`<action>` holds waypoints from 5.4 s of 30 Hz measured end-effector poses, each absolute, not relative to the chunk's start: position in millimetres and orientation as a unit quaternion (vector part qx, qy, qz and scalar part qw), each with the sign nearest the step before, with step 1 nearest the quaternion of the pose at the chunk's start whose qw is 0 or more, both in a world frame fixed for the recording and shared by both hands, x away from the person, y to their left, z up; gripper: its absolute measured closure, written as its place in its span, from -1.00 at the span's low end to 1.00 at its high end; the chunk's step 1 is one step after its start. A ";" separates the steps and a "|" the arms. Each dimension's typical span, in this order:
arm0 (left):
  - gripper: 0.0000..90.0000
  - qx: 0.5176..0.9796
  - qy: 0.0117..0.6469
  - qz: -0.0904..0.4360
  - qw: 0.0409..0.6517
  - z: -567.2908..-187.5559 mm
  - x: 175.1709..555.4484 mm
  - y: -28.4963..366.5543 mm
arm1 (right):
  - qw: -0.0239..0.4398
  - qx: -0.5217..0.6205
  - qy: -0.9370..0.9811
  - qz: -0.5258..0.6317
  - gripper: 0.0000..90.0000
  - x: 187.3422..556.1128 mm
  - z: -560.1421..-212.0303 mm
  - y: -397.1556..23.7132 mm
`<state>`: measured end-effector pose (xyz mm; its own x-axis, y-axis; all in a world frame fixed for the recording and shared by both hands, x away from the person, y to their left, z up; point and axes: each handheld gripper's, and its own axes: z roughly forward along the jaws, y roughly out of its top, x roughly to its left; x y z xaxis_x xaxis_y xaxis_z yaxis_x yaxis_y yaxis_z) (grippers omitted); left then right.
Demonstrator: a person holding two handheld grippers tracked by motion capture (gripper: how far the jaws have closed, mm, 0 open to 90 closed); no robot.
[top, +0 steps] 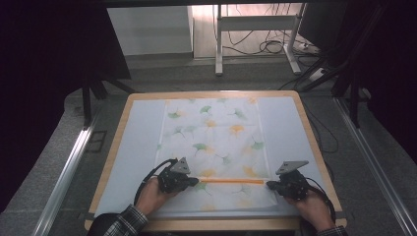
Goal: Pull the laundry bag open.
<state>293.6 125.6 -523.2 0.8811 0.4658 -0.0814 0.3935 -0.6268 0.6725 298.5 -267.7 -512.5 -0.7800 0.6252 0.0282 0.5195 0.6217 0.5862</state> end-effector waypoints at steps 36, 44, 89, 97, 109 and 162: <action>1.00 0.895 0.270 0.062 0.349 -522.9 283.4 155.6 | 0.090 0.321 0.896 0.294 0.98 298.1 -512.3 -267.0; 1.00 0.895 0.278 0.072 0.342 -521.1 281.6 165.5 | 0.090 0.321 0.896 0.294 0.98 298.2 -512.2 -267.1; 1.00 0.869 0.346 0.075 0.347 -524.0 264.9 232.2 | 0.088 0.323 0.895 0.295 0.98 298.5 -512.3 -267.6; 1.00 0.864 0.356 0.077 0.347 -524.2 262.7 241.6 | 0.088 0.323 0.895 0.295 0.98 298.4 -512.3 -267.3; 1.00 0.861 0.365 0.080 0.346 -524.5 261.0 248.8 | 0.090 0.322 0.895 0.294 0.98 298.2 -512.3 -267.0; 0.60 0.846 0.389 0.093 0.353 -530.6 263.8 261.2 | 0.062 0.313 0.899 0.301 0.61 298.8 -510.5 -265.1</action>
<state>263.8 261.2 -530.6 0.6806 0.7231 -0.1178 0.5924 -0.4486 0.6692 298.8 -265.1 -510.5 -0.7961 0.6002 0.0773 0.5259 0.6229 0.5791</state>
